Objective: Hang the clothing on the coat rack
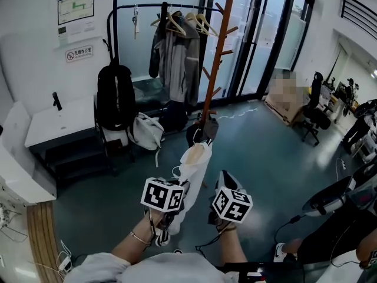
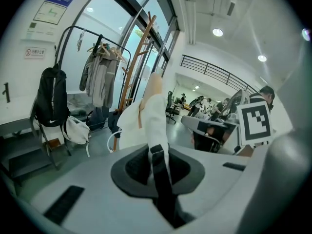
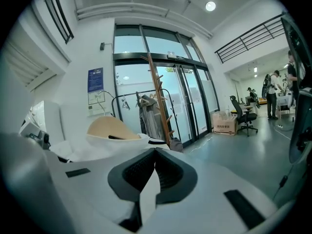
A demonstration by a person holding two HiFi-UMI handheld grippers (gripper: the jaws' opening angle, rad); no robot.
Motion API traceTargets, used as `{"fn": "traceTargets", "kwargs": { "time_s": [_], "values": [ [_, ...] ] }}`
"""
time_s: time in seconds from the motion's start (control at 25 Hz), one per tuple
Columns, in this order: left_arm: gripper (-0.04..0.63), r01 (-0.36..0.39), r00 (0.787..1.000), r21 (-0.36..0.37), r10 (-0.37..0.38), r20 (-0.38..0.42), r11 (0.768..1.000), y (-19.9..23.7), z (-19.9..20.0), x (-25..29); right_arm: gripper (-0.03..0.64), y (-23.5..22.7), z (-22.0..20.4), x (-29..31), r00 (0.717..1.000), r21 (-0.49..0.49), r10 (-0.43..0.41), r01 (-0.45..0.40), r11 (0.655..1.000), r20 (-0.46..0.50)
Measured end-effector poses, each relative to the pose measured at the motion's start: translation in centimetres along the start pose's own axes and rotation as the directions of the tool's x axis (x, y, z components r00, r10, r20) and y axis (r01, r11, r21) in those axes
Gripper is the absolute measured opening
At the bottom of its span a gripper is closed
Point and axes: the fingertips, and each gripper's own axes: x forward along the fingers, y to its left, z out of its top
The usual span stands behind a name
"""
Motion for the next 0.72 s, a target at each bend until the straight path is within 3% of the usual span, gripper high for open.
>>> {"fn": "traceTargets", "kwargs": {
  "time_s": [0.4, 0.72],
  "values": [
    [0.034, 0.004, 1.0, -0.02, -0.004, -0.009, 1.0, 0.7, 2.4, 3.9, 0.023, -2.1, 1.6, 4.5, 1.0, -0.011, 0.025, -0.025, 1.0, -0.014],
    [0.034, 0.022, 1.0, 0.015, -0.021, -0.015, 1.0, -0.1, 4.6, 6.9, 0.023, -4.7, 3.0, 6.6, 1.0, -0.009, 0.023, -0.023, 1.0, 0.002]
  ]
}}
